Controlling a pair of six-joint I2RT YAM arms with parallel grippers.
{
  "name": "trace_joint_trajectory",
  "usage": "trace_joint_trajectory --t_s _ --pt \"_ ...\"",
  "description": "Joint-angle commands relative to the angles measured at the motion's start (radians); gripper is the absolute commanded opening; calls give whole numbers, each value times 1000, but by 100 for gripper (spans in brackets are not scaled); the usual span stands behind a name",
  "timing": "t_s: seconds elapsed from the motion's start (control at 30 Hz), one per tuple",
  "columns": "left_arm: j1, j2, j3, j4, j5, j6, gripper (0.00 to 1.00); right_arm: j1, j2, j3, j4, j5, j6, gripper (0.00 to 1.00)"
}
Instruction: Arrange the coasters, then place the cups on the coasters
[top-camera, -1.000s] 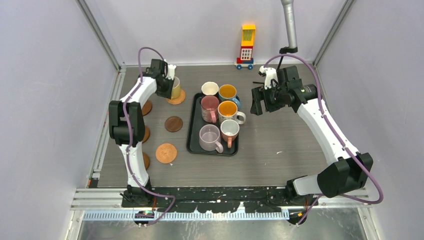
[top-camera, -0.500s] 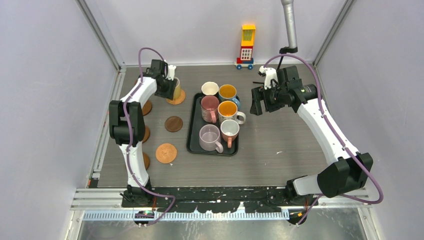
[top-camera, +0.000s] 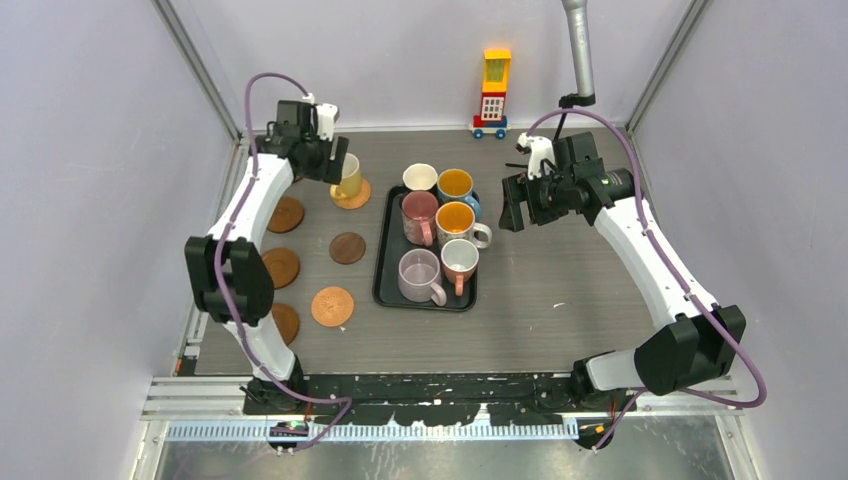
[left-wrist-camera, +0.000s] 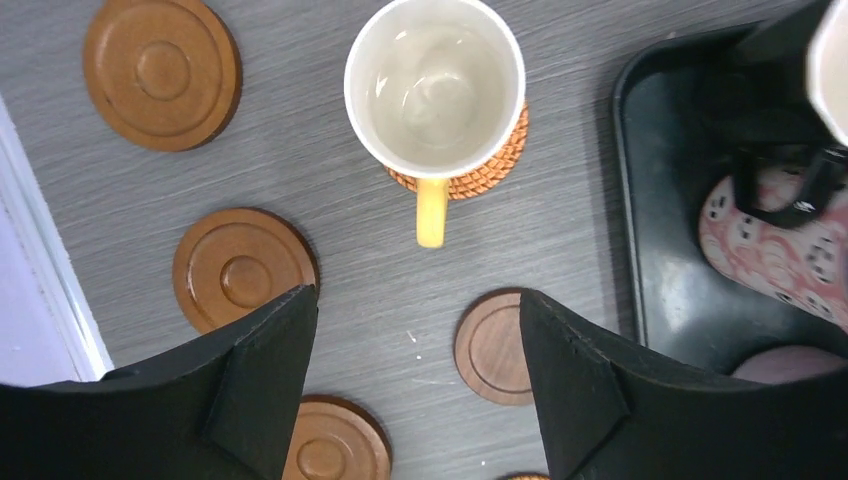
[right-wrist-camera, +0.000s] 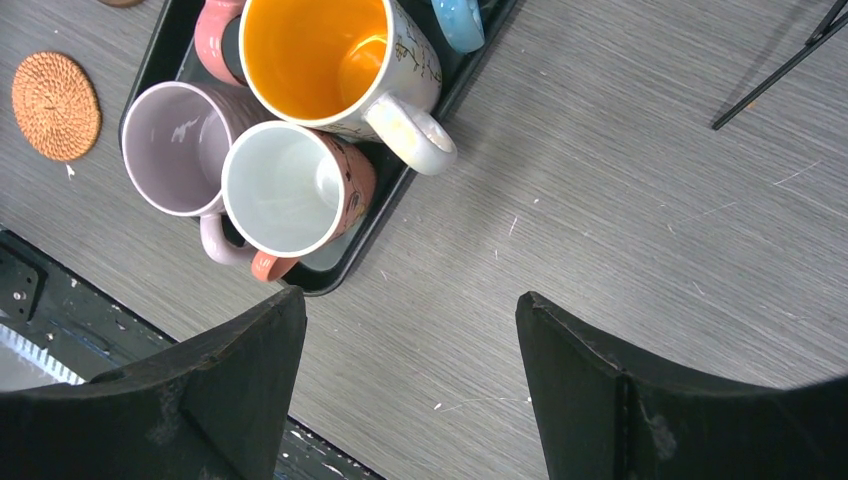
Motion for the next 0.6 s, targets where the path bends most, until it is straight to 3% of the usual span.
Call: trace_joint_trajectory --t_s 0.0,0.17,0.4,0.57 --pt "-8 -104 27 -82 73 -32 76 -3 -27 -5 21 -17 1 81" --pt "-130 -178 -53 -91 62 -87 78 -3 -31 -12 24 -15 3 81" --pt "-380 -229 -182 -27 8 -236 78 -2 -32 -5 23 -7 -5 81" --pt "-477 -247 -269 63 17 -354 82 -2 -28 9 23 7 -13 81"
